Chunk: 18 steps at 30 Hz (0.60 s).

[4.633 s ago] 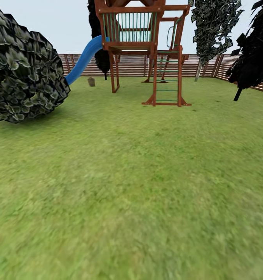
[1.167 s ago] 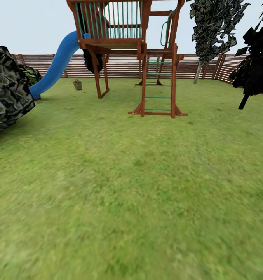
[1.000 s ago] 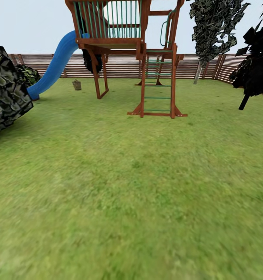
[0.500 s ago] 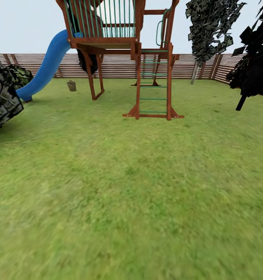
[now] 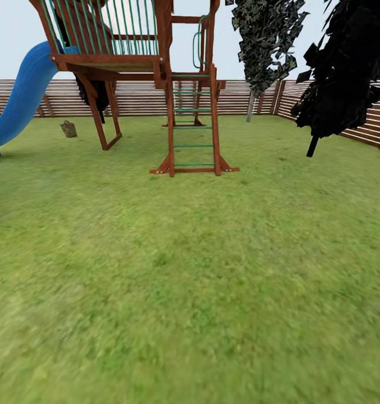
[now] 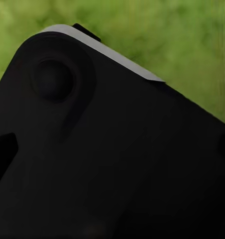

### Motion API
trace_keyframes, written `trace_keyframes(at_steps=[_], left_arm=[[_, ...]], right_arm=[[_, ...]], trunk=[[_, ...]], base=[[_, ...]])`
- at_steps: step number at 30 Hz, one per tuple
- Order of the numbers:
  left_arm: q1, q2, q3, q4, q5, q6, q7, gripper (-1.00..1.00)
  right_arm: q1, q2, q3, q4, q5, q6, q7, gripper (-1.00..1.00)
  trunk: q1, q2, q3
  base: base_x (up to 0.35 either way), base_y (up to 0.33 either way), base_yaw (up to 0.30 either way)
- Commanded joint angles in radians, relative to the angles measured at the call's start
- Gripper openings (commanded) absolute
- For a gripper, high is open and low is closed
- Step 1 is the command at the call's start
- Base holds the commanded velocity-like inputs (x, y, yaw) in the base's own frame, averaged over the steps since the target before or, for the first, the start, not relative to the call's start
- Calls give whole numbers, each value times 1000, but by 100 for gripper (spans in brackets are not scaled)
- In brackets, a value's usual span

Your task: Take the three Easter eggs out of the wicker basket on the lawn in the garden, then place them on the lawn next to a single tree (choose any tree) so that all three eggs are next to the same tree and none are left in the basket.

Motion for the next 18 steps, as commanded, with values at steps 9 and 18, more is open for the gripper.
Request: trace_keyframes(at_steps=[9, 18], left_arm=[[0, 0, -3, 0, 4, -3, 2, 100], [0, 0, -3, 0, 4, -3, 2, 100]], right_arm=[[0, 0, -2, -2, 10, 4, 4, 100], [0, 0, -2, -2, 10, 5, 4, 100]], trunk=[[1, 0, 2], [1, 0, 2]], base=[[328, -185, -201], [328, -185, -49]])
